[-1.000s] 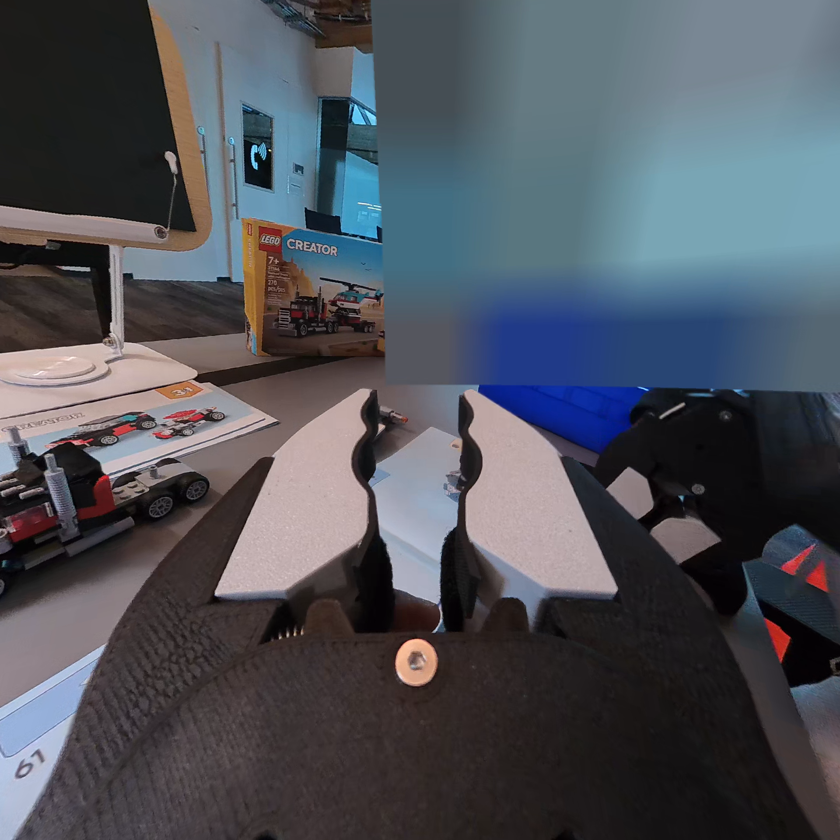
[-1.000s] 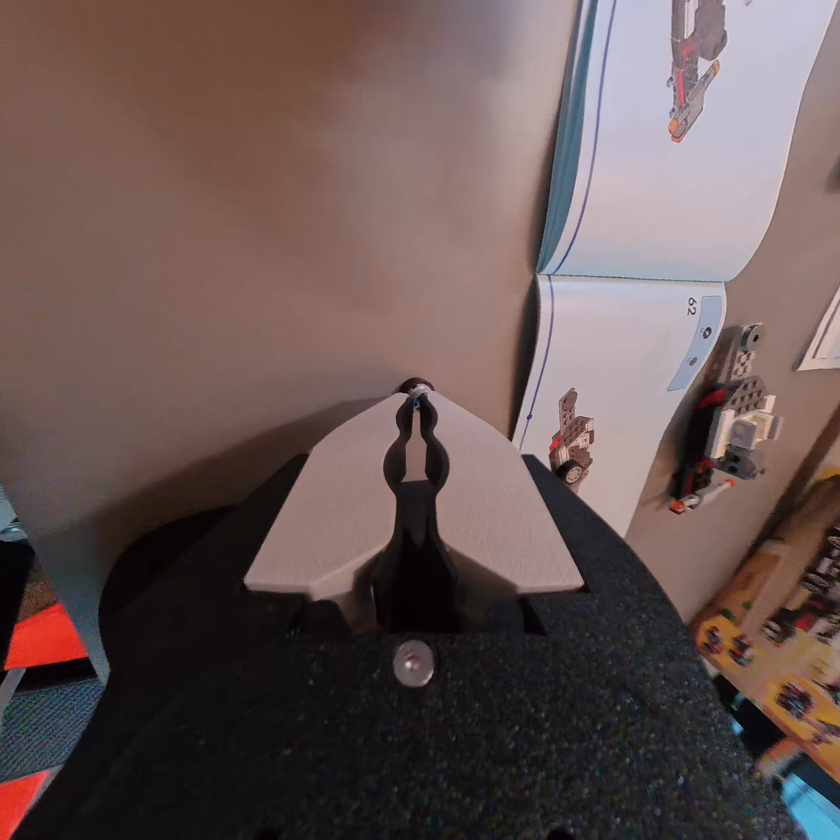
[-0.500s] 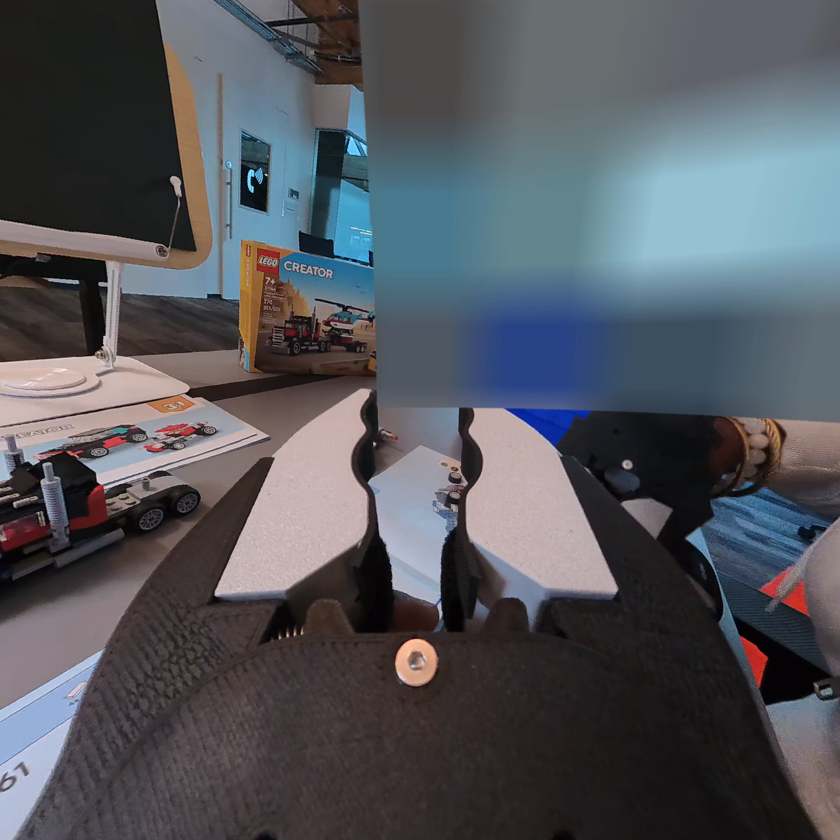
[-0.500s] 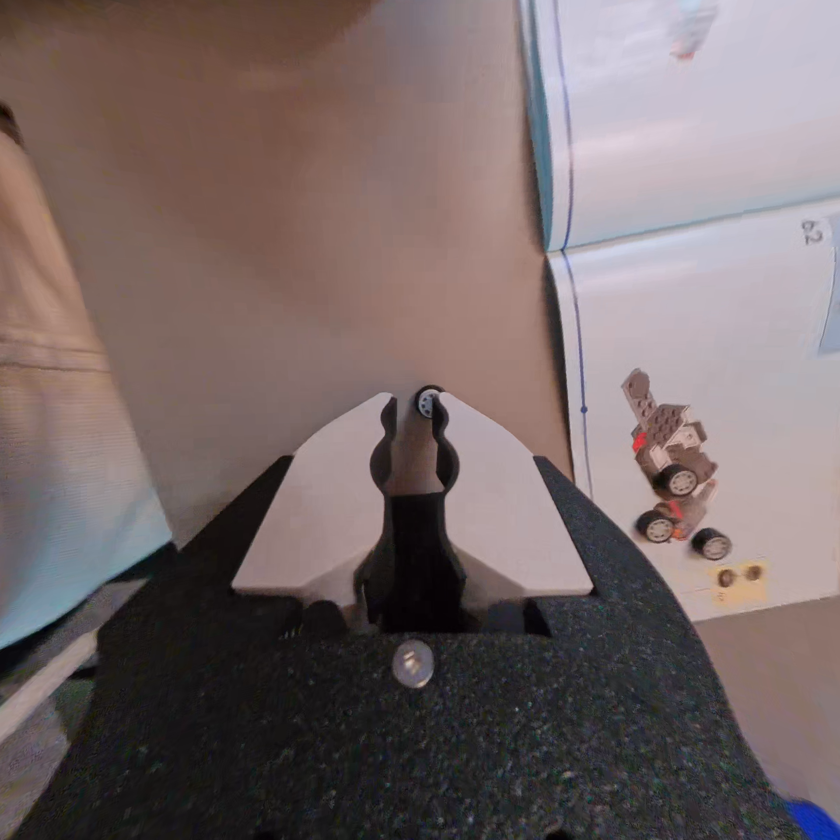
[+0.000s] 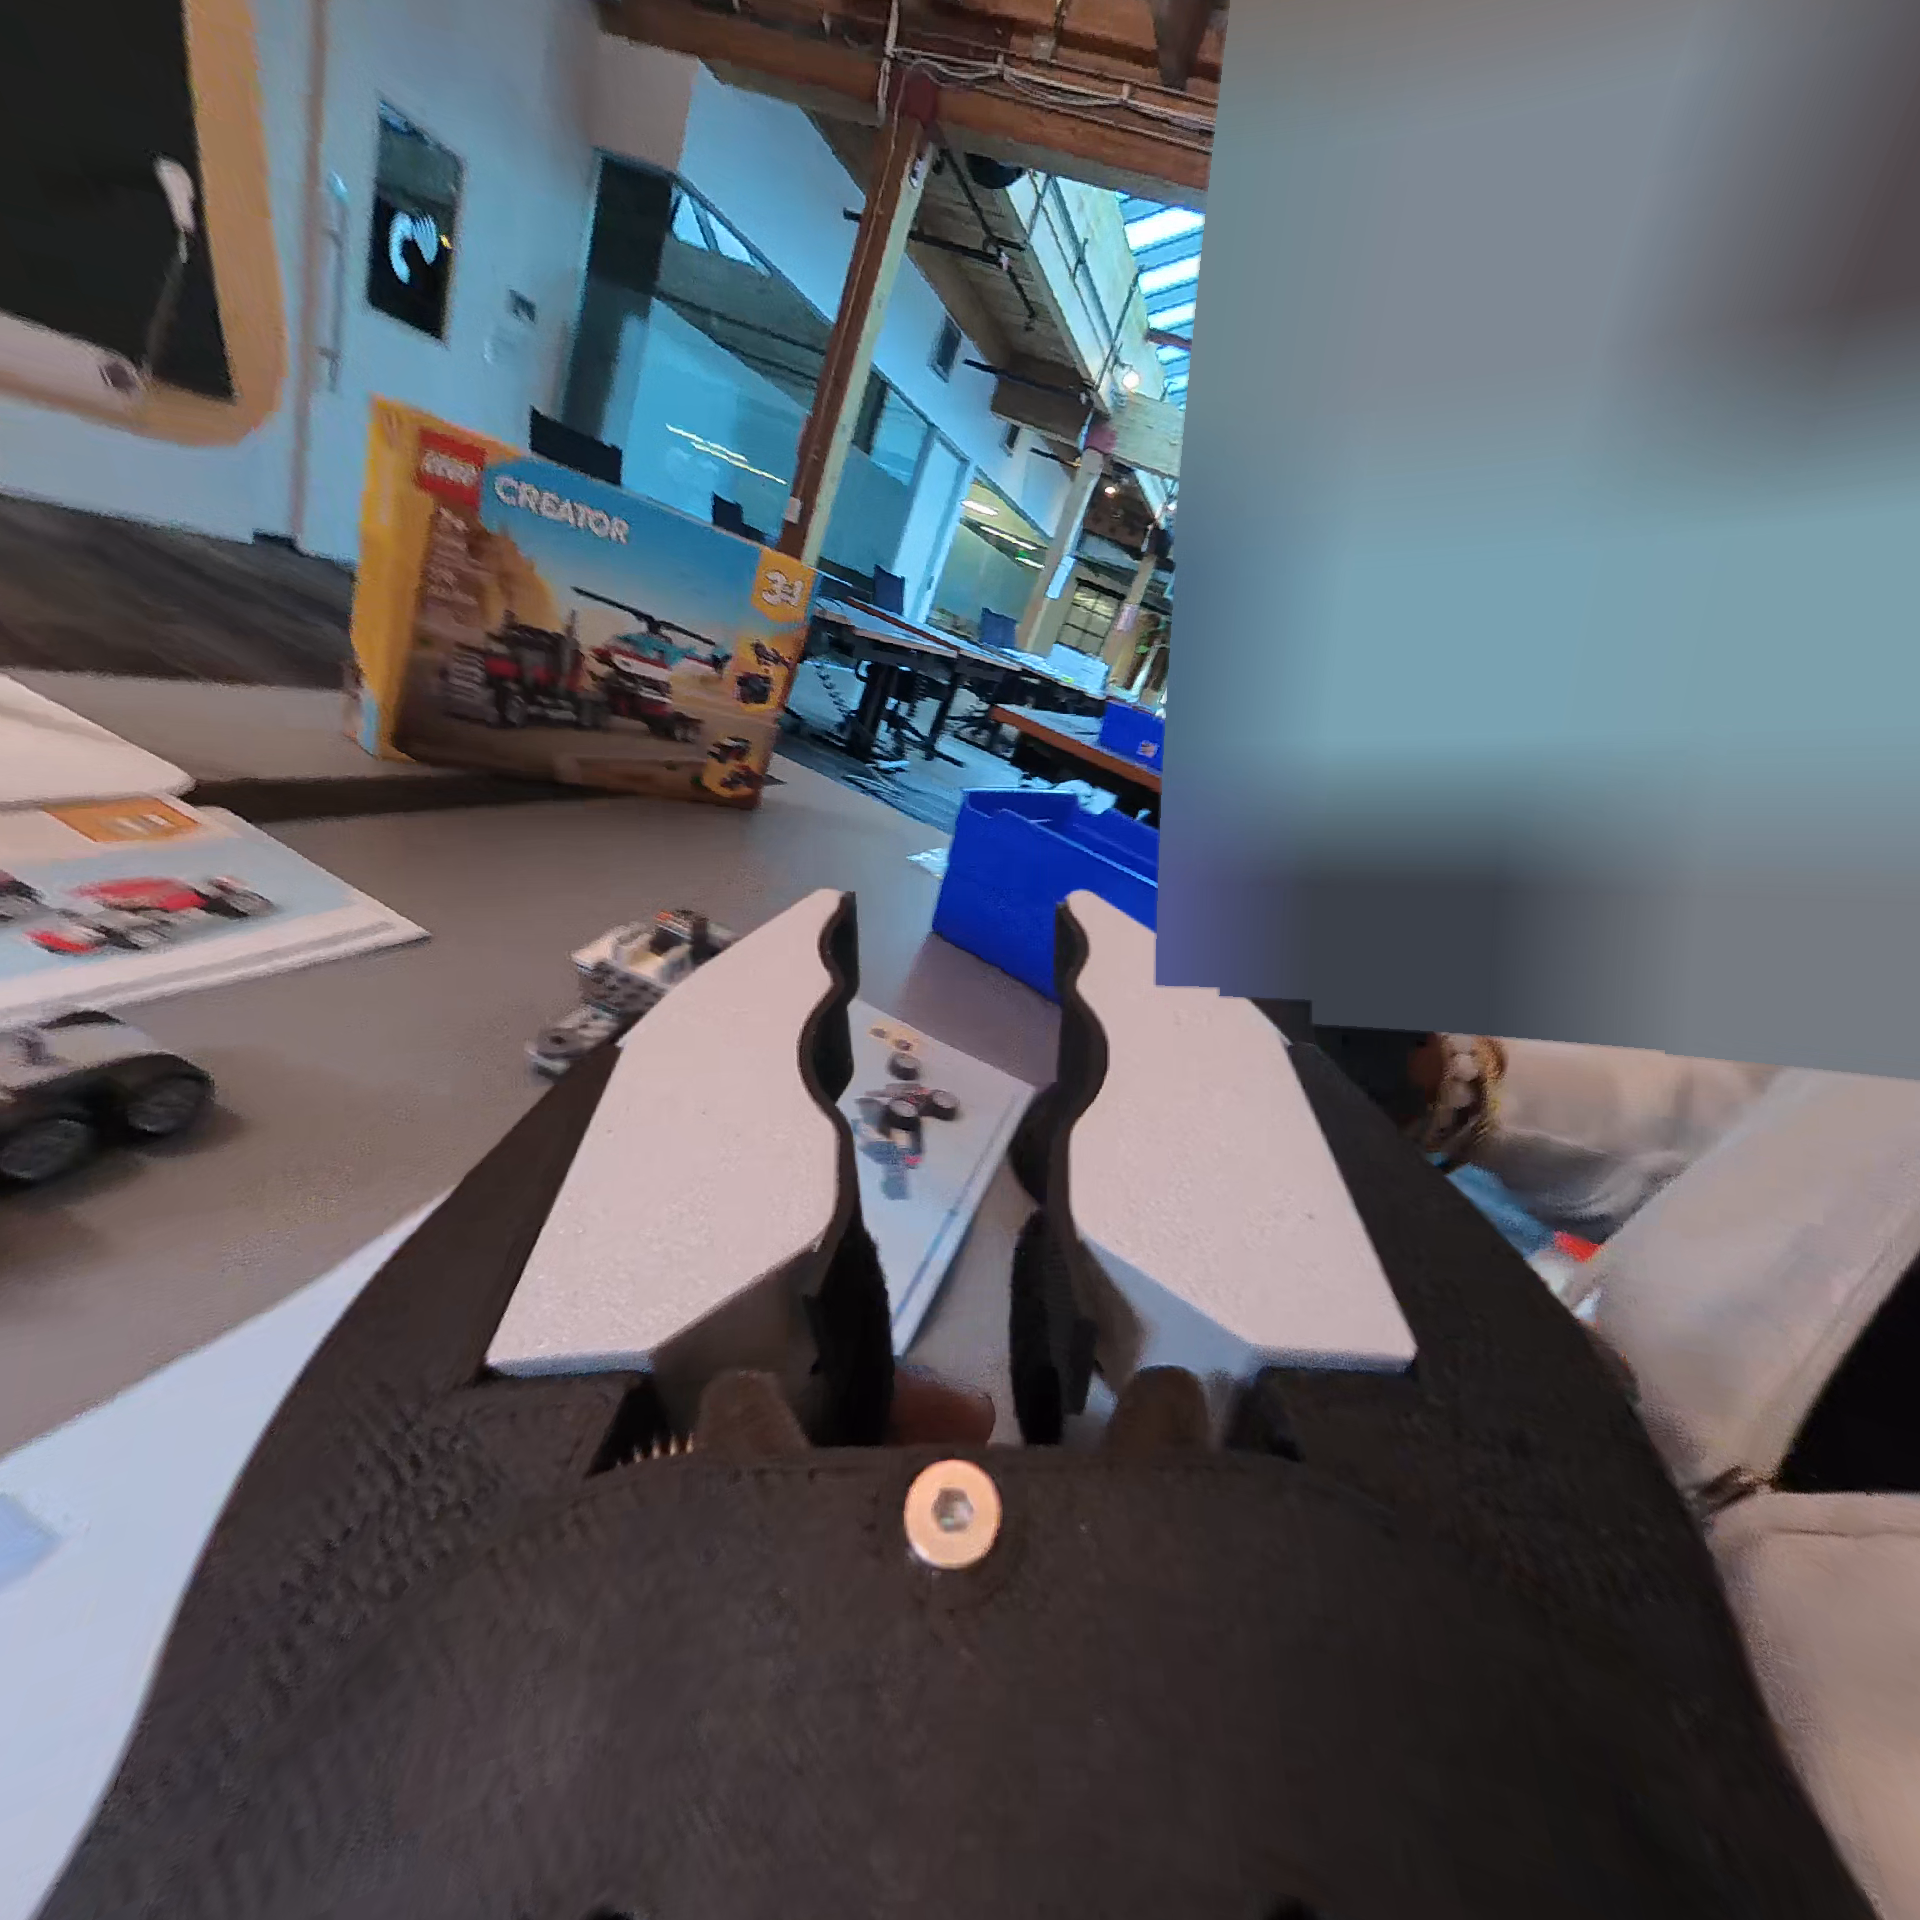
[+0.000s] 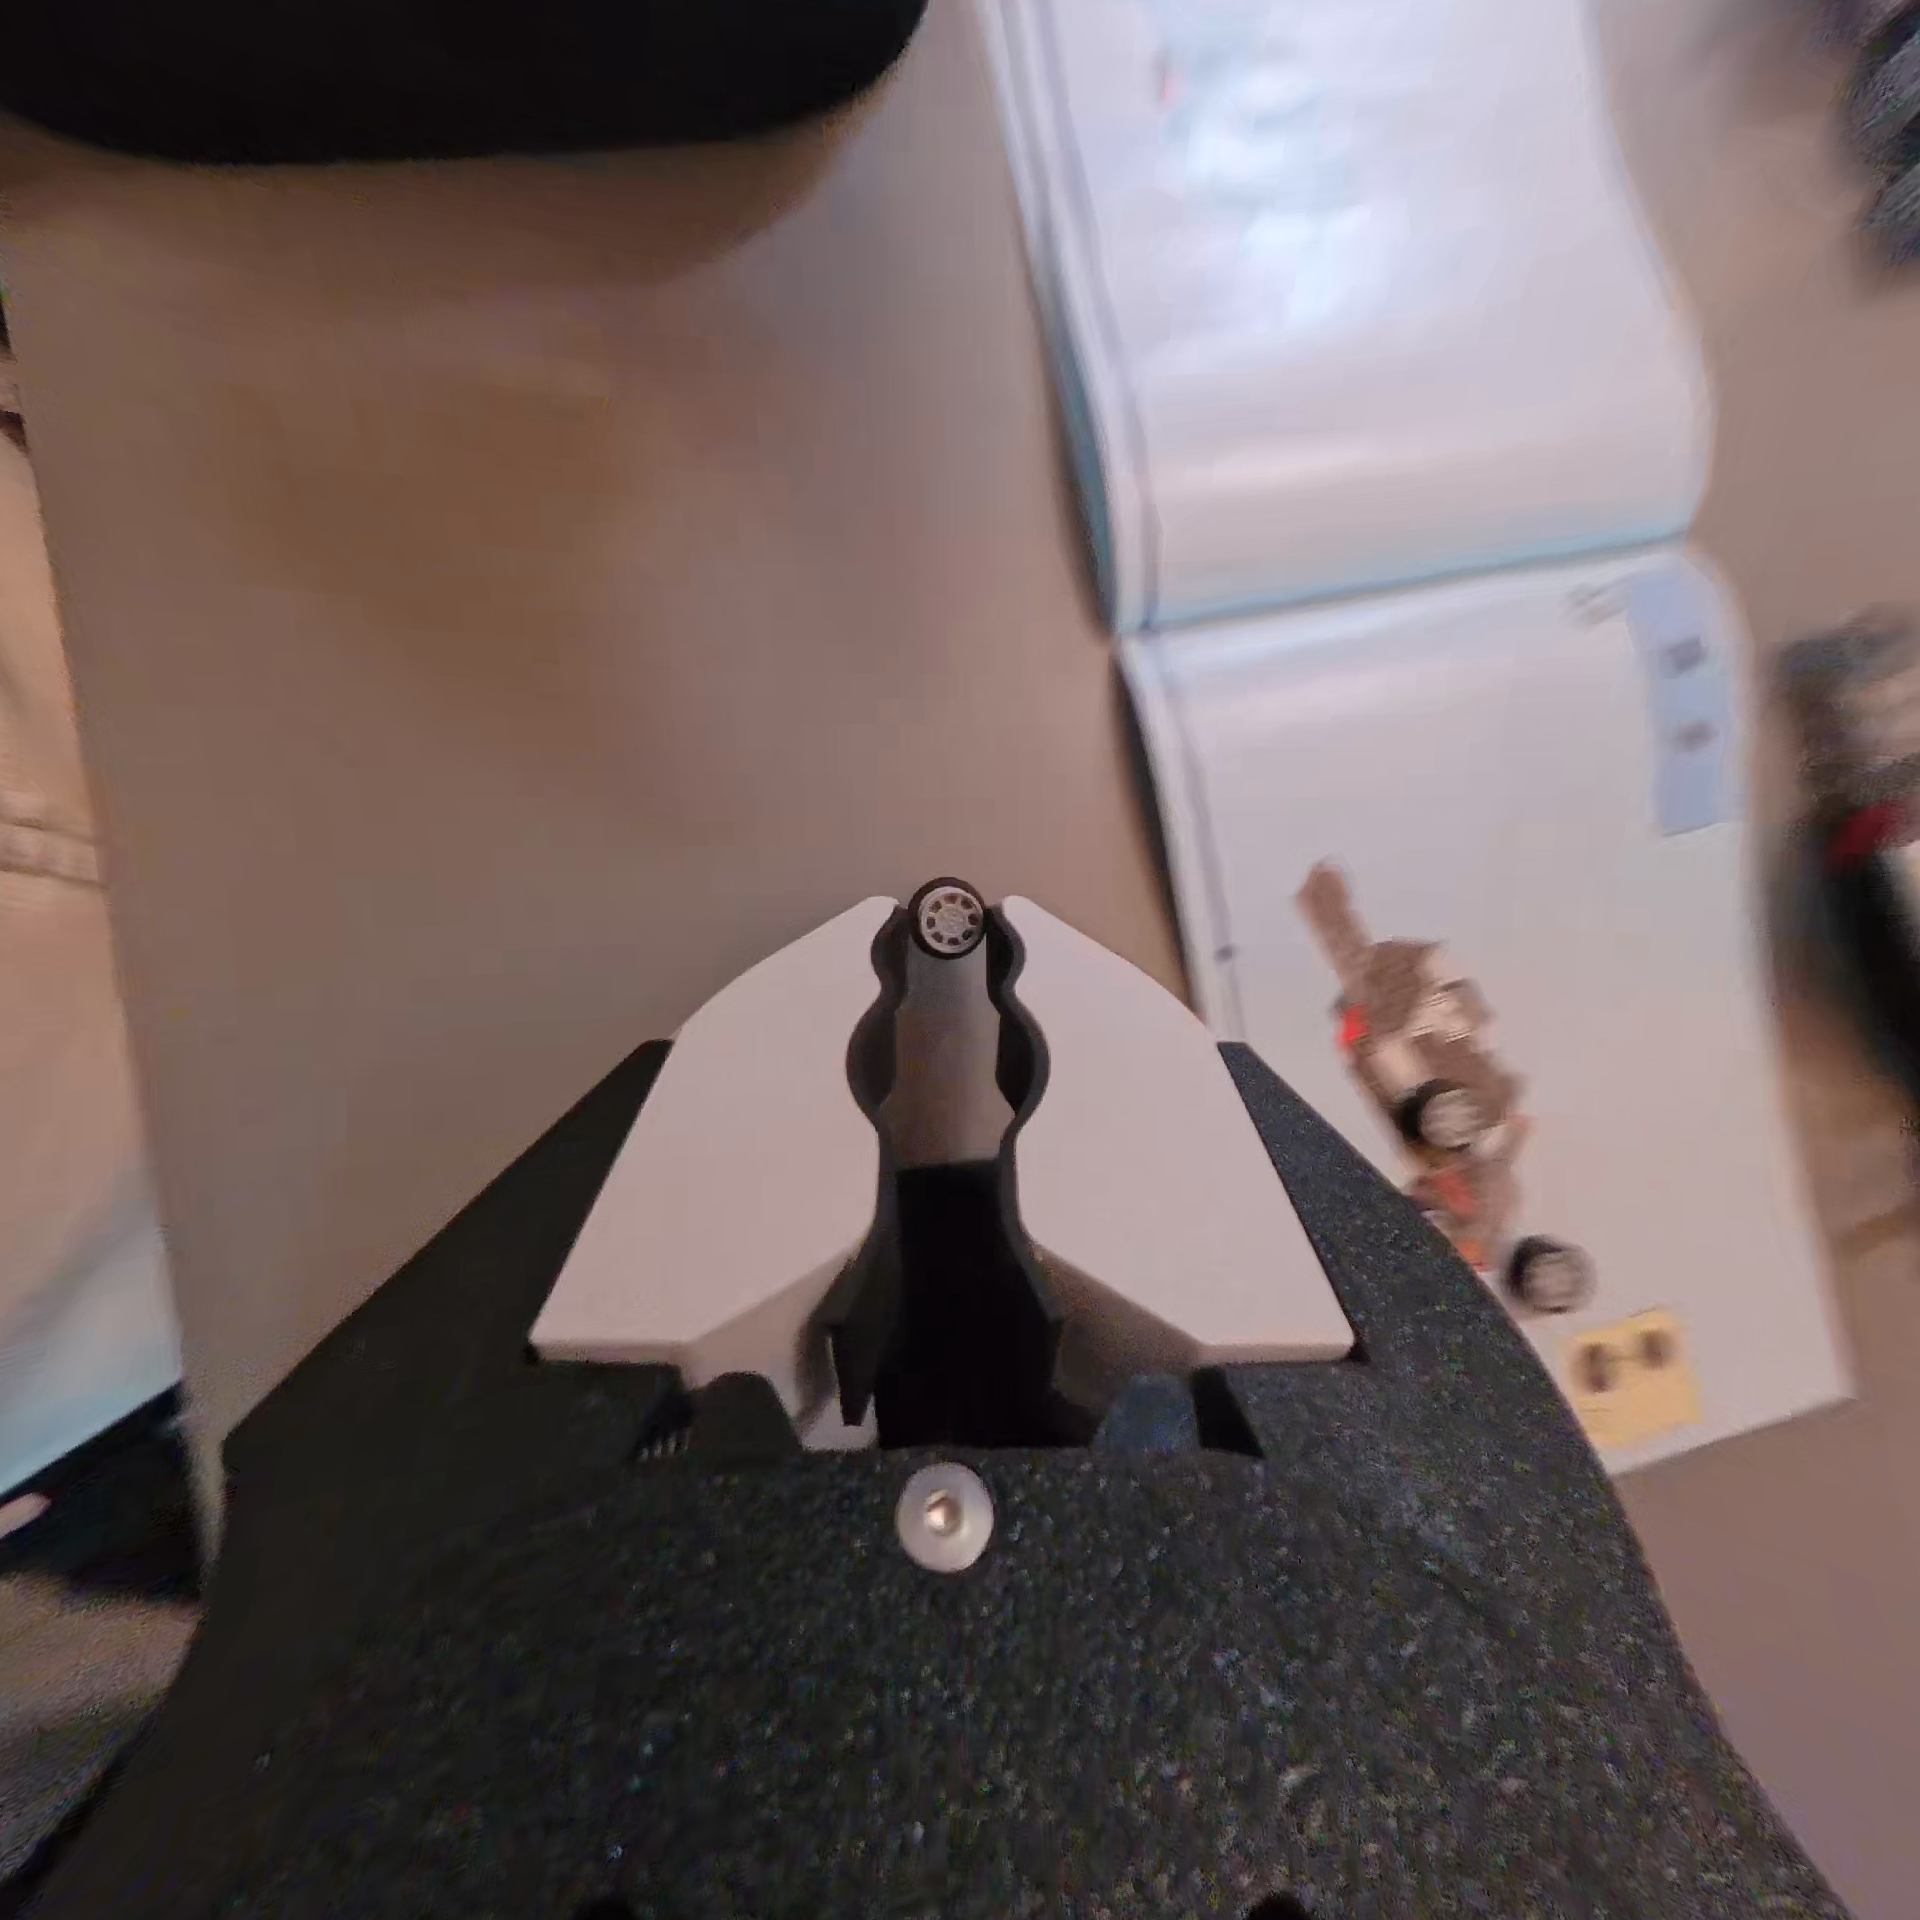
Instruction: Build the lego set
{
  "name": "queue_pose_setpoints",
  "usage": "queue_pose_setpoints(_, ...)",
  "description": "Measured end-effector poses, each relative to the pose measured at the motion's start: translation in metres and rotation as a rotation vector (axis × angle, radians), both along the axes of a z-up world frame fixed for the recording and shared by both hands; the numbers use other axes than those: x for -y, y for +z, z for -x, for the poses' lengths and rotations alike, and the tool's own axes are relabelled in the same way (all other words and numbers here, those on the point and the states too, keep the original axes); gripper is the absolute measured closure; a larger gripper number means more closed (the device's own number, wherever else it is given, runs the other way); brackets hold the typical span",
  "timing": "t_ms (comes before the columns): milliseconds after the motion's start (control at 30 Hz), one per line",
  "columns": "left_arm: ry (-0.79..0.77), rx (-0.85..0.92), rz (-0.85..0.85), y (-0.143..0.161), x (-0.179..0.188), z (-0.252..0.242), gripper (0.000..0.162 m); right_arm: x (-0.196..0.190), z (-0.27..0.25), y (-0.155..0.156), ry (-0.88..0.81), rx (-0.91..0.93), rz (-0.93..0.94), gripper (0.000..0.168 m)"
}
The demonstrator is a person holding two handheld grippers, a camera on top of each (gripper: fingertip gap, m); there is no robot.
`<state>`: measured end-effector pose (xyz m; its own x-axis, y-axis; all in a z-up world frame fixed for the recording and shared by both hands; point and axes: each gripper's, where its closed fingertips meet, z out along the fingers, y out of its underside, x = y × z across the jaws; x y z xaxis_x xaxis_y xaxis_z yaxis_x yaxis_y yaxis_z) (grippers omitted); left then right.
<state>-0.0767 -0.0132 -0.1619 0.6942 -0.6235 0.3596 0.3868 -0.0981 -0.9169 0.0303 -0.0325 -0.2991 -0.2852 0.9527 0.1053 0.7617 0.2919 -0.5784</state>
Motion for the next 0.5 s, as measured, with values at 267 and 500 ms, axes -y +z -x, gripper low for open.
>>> queue_pose_setpoints(267, -0.244, 0.147, 0.206, -0.014, -0.007, -0.060, 0.129, -0.041, 0.042, 0.139, -0.072, -0.725, -0.527, 0.154)
queue_pose_setpoints(500, -0.202, 0.086, 0.057, 0.010, -0.010, -0.069, 0.144, -0.028, 0.044, 0.148, -0.009, -0.769, -0.581, 0.155)
